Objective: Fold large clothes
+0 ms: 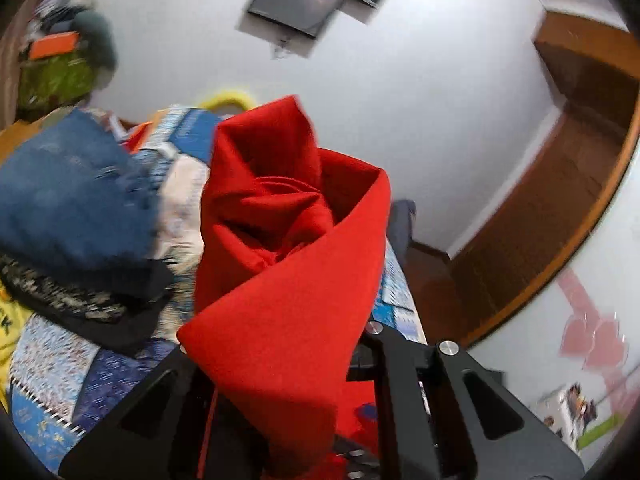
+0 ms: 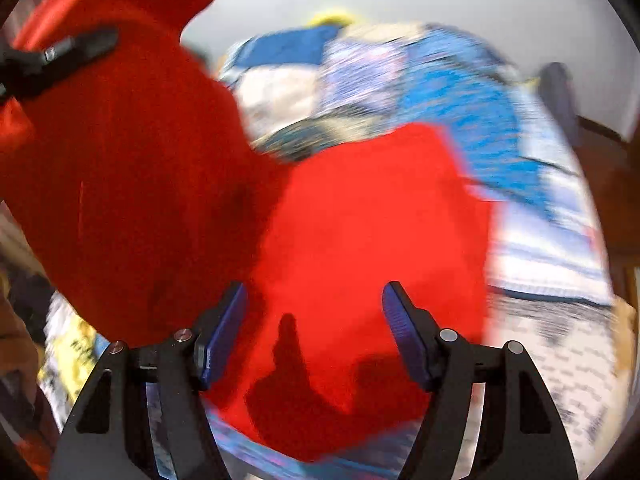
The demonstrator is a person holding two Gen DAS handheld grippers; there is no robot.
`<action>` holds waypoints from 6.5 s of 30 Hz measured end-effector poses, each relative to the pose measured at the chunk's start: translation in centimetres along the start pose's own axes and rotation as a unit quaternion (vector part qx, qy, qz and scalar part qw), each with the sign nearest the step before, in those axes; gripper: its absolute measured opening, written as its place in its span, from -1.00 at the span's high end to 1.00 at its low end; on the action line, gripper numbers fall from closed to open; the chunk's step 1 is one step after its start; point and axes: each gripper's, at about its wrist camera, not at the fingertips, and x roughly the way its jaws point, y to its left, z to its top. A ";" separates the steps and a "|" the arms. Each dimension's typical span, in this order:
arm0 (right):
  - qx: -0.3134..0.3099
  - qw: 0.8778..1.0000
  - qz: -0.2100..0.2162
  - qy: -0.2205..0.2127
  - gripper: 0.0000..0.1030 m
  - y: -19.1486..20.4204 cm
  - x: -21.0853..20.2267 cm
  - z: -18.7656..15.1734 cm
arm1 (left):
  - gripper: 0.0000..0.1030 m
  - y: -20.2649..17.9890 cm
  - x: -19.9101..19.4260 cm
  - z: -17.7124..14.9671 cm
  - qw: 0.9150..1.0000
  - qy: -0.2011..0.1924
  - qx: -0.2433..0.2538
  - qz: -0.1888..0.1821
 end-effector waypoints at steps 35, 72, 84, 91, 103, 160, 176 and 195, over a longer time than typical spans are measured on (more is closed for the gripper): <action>-0.003 0.998 0.022 -0.065 -0.29 -1.8 -7.2 -1.3 | -0.35 2.3 3.1 -9.8 0.967 0.173 0.154 0.110; 0.040 0.998 -0.004 -0.043 -0.41 -6.3 -7.0 -3.9 | -0.68 6.7 -1.2 -11.9 0.958 0.162 0.174 0.160; 0.093 0.993 0.070 0.020 -0.41 -7.2 1.9 -1.2 | -0.68 9.1 6.1 -9.5 0.972 0.211 0.071 0.075; 0.168 0.971 0.157 0.059 -0.64 -12.0 5.0 -2.3 | -0.69 10.6 9.9 -10.3 0.967 0.254 0.004 -0.002; 0.176 0.959 0.212 0.062 -0.80 -11.8 6.6 -0.7 | -0.70 11.2 13.9 -10.1 0.956 0.275 -0.070 -0.080; 0.027 0.975 0.219 0.037 0.13 21.3 15.4 19.4 | 0.00 35.5 0.4 15.6 0.984 0.118 -0.037 0.125; -0.026 0.988 0.146 -0.045 0.07 21.2 3.3 17.4 | -0.33 29.5 -7.3 13.3 0.975 0.088 0.047 0.199; -0.133 0.929 0.162 -0.304 0.07 25.6 -20.0 4.4 | -0.33 8.5 -30.2 3.4 0.943 -0.183 0.190 0.202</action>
